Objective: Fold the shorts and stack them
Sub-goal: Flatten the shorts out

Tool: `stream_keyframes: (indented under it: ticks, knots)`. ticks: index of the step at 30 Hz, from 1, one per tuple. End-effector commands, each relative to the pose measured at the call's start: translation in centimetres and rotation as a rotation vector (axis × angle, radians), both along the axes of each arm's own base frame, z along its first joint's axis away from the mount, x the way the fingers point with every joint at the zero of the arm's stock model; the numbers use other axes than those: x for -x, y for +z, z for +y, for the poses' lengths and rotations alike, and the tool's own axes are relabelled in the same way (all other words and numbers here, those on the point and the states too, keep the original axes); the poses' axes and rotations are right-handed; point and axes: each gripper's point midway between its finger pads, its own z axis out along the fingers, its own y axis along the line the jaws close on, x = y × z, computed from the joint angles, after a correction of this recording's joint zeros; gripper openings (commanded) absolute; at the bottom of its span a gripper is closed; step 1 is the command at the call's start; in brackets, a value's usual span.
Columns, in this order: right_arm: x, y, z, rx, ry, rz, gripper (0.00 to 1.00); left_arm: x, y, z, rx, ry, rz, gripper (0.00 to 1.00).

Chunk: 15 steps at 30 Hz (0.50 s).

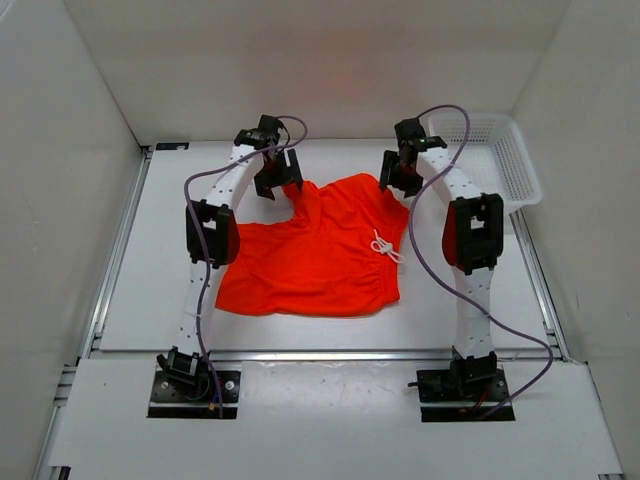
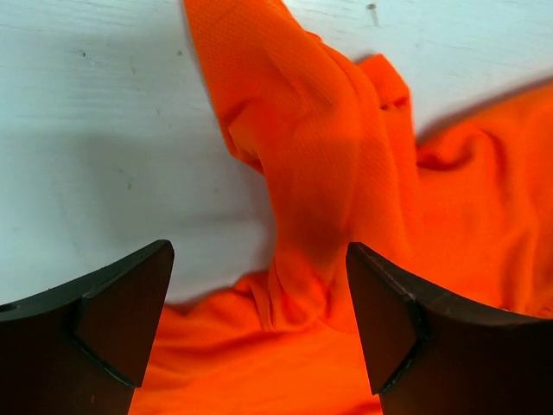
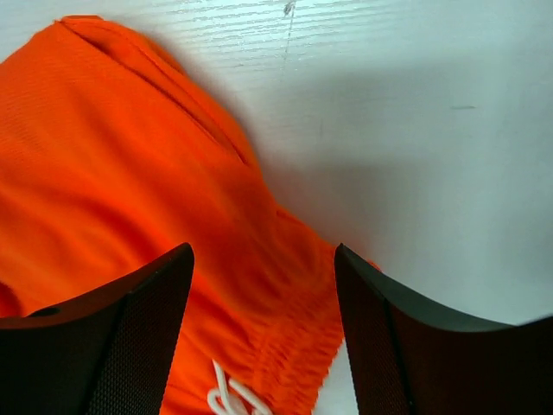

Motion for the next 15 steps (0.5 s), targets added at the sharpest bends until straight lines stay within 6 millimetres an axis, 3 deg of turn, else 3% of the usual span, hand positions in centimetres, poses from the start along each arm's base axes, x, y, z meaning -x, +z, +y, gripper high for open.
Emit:
stream_keyframes:
  ticks: [1, 4, 6, 7, 8, 9, 10, 11, 13, 14, 15]
  knots:
    - [-0.6, -1.3, 0.6, 0.008, 0.027, 0.036, 0.71, -1.2, 0.8, -0.9, 0.036, -0.016, -0.05, 0.93]
    - [-0.5, -3.2, 1.0, -0.01, 0.028, 0.075, 0.62, -1.5, -0.3, -1.5, 0.061, -0.029, -0.044, 0.88]
    - [-0.5, -3.6, 1.6, -0.036, 0.041, 0.081, 0.51, -1.7, -0.1, -1.9, 0.081, -0.038, -0.055, 0.68]
    - [-0.4, -3.6, 1.9, -0.053, 0.05, 0.085, 0.32, -1.8, 0.1, -2.3, 0.101, -0.047, -0.059, 0.53]
    - [-0.3, -3.6, 2.1, -0.067, 0.057, 0.089, 0.21, -1.9, 0.3, -2.5, 0.115, -0.054, -0.064, 0.38]
    - [-0.2, -3.6, 2.6, -0.066, 0.066, 0.089, 0.12, -2.2, 0.4, -2.3, 0.13, -0.053, -0.071, 0.12]
    - [-0.3, -2.6, 2.6, -0.07, 0.067, 0.071, 0.05, -2.1, 0.5, -2.5, 0.141, -0.059, -0.068, 0.1]
    - [-0.5, -1.8, 2.5, -0.07, 0.052, 0.054, 0.0, -2.1, 1.9, -2.7, 0.157, -0.066, -0.088, 0.1]
    - [-0.7, 1.3, 2.4, -0.078, 0.04, -0.01, 0.0, -1.7, 2.7, -2.1, 0.156, -0.057, -0.087, 0.1]
    - [-0.7, 2.5, 2.6, -0.07, 0.042, -0.036, 0.0, -1.4, 5.0, -1.6, 0.146, -0.058, -0.126, 0.1]
    - [-0.4, 3.0, 2.5, -0.073, 0.042, -0.047, 0.0, -1.1, 5.8, -0.7, 0.134, -0.04, -0.132, 0.1]
